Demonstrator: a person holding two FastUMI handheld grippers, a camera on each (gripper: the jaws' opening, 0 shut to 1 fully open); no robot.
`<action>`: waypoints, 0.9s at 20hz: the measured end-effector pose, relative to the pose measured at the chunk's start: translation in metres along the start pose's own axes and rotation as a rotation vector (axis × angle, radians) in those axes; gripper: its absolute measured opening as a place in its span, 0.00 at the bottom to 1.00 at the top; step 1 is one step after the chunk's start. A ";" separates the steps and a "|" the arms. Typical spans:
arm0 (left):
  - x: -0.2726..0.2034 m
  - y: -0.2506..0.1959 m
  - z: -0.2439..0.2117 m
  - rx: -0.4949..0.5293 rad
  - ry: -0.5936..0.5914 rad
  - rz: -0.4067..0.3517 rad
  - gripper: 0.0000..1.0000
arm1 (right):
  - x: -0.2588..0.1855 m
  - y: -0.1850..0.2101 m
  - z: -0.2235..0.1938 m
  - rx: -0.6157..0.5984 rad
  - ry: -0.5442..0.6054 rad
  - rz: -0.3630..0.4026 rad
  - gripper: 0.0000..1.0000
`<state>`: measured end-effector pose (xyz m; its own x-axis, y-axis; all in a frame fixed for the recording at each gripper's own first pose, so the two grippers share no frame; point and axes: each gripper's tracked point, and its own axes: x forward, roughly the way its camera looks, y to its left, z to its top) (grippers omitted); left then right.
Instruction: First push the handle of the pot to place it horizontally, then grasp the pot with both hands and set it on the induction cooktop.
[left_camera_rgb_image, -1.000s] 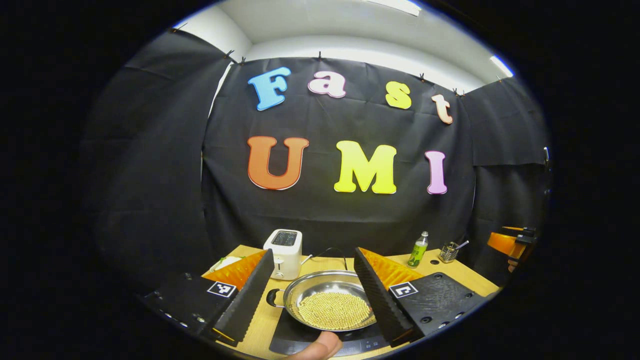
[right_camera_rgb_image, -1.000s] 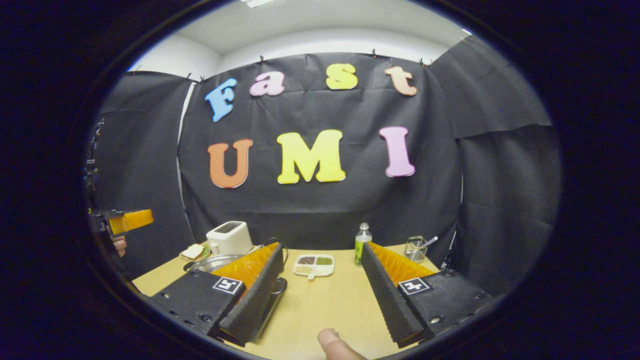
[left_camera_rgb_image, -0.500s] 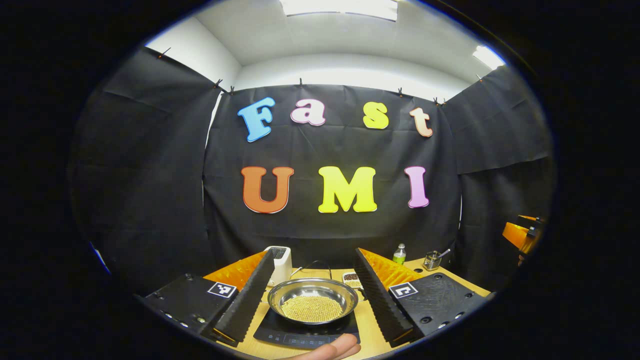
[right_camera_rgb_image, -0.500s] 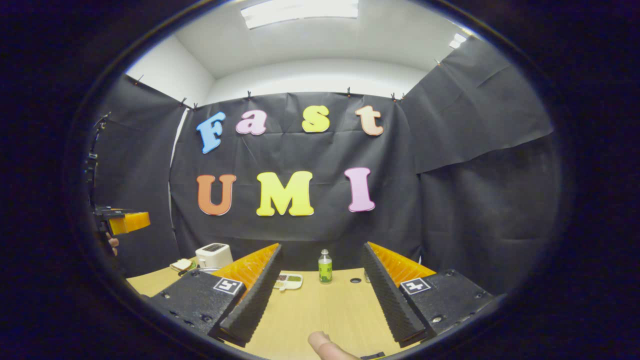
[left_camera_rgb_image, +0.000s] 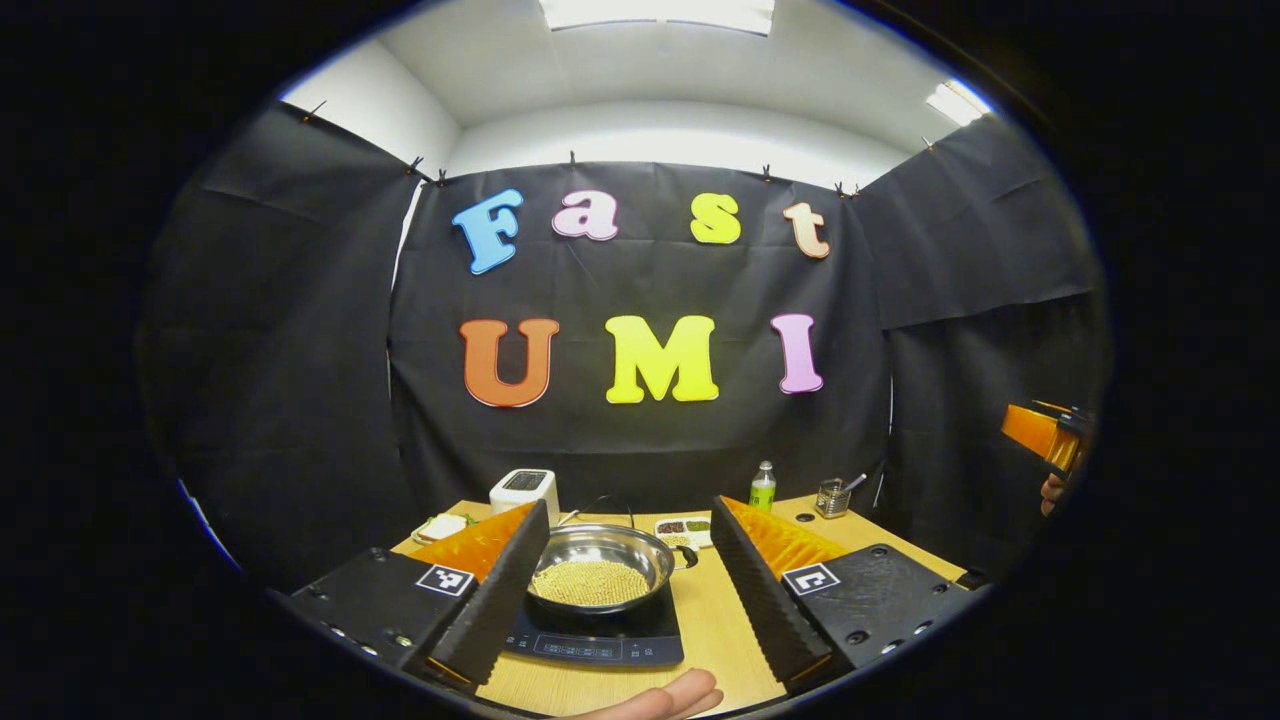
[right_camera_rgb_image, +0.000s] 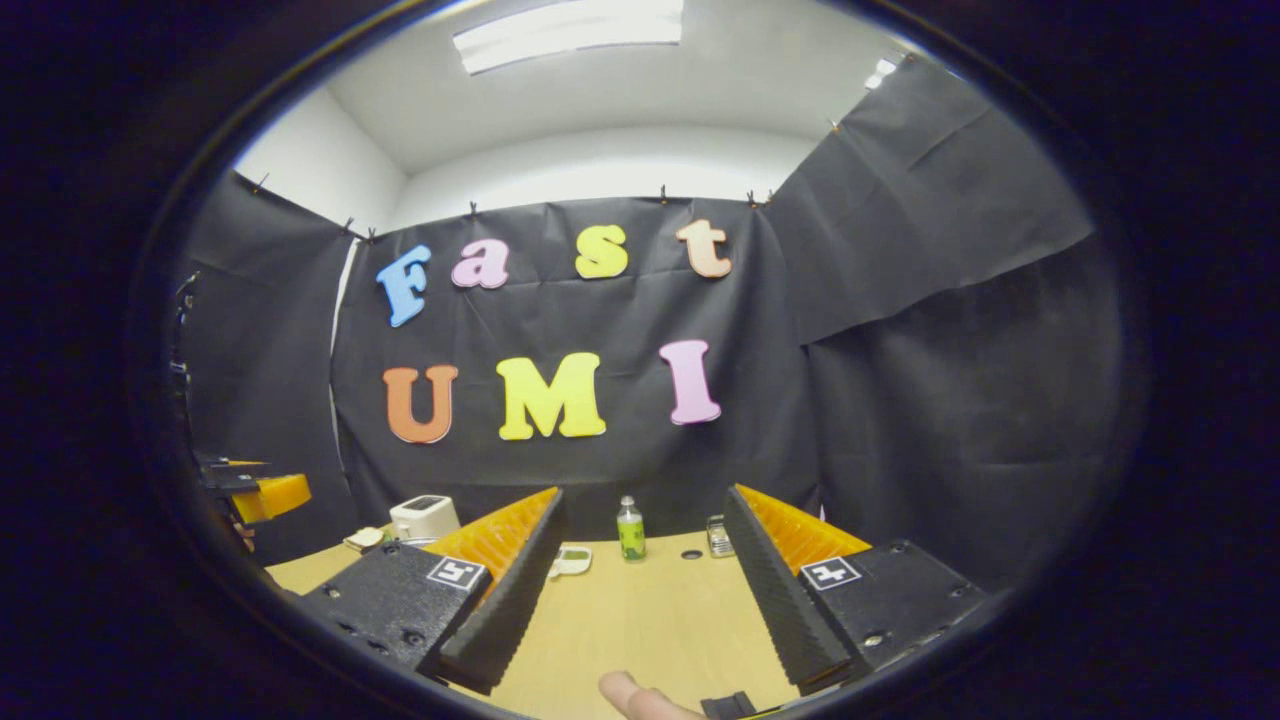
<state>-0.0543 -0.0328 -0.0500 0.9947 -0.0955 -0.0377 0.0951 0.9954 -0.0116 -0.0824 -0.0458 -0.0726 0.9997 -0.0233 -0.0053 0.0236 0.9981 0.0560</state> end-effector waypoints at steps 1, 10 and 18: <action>-0.001 -0.001 0.000 0.008 -0.006 -0.006 0.96 | 0.003 -0.005 -0.001 0.005 0.004 -0.008 0.98; 0.000 -0.002 0.001 0.028 -0.017 -0.006 0.96 | 0.002 0.000 0.008 -0.014 -0.027 0.002 0.99; -0.005 -0.002 0.006 0.040 -0.037 -0.003 0.96 | -0.007 0.007 0.019 -0.031 -0.056 0.008 0.97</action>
<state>-0.0591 -0.0340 -0.0439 0.9951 -0.0987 -0.0012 0.0987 0.9947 0.0285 -0.0889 -0.0397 -0.0532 0.9986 -0.0174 0.0505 0.0162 0.9996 0.0246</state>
